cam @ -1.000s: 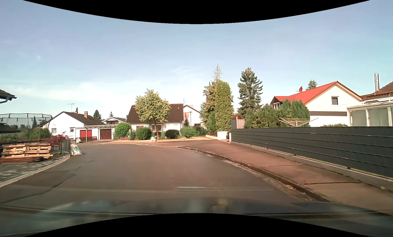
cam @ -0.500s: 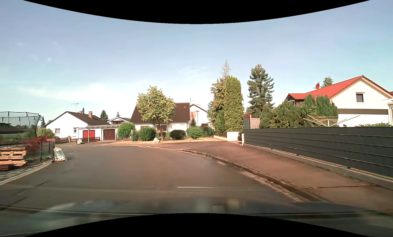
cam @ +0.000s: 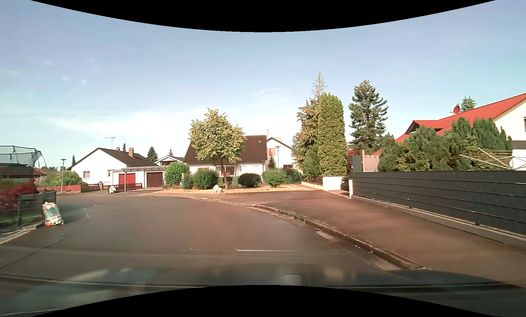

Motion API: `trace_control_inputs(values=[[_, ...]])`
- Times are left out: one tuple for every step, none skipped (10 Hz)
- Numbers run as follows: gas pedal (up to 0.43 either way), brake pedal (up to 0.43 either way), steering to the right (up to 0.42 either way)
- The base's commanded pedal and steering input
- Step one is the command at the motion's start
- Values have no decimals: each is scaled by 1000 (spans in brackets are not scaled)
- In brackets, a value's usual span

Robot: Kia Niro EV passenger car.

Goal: Follow the waypoints while adhering to traffic rules and regulations

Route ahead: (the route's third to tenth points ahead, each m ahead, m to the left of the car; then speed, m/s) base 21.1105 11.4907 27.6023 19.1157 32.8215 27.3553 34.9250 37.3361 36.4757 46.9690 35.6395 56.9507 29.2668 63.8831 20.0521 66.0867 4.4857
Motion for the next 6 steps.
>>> trace_control_inputs(values=[[79, 0, -126], [79, 0, -133], [79, 0, -140], [79, 0, -140], [79, 0, -146], [79, 0, -161]])
